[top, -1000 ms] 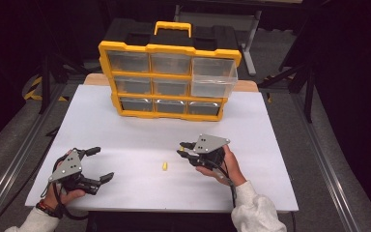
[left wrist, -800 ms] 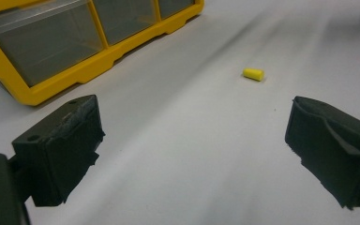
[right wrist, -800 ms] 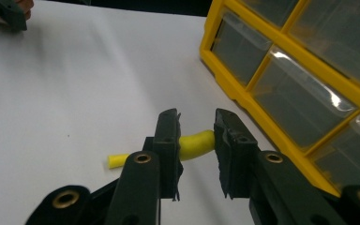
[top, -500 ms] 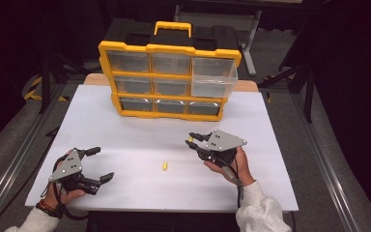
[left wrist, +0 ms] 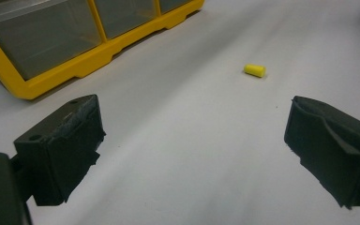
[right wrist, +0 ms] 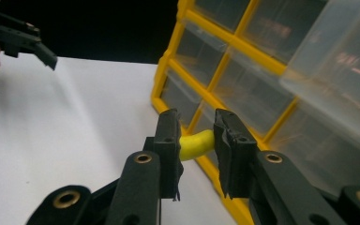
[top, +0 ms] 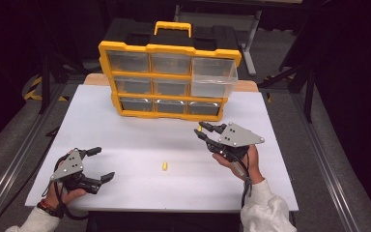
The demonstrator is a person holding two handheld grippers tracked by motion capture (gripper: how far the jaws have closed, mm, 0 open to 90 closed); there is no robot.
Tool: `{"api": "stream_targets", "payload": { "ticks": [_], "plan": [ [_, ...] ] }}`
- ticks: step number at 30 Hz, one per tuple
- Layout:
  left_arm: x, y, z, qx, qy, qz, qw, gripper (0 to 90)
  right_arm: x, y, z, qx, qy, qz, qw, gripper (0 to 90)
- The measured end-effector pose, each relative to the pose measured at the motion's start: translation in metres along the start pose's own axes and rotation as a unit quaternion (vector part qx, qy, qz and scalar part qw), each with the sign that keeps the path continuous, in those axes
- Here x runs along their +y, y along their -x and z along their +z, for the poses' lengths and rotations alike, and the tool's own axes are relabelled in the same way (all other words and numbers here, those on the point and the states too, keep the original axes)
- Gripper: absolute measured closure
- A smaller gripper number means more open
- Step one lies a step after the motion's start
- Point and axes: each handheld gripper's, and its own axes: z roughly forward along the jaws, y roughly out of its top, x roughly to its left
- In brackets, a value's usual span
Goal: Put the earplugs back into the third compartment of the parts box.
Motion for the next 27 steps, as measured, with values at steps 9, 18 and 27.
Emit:
{"api": "stream_targets", "payload": {
  "ticks": [9,18,27],
  "plan": [
    [0.0,0.001,0.0,0.008,-0.001,0.0,1.0,6.6,0.026,0.014,-0.018,-0.034,0.025,-0.015,0.999,72.2],
    [0.0,0.0,-0.001,0.008,0.003,-0.002,1.0,6.6,0.059,0.032,-0.033,-0.071,0.045,-0.039,0.9957,72.0],
    [0.0,0.0,0.0,0.006,0.004,-0.004,1.0,6.6,0.085,0.061,-0.033,-0.113,0.036,-0.049,0.9917,71.9]
  ]
}}
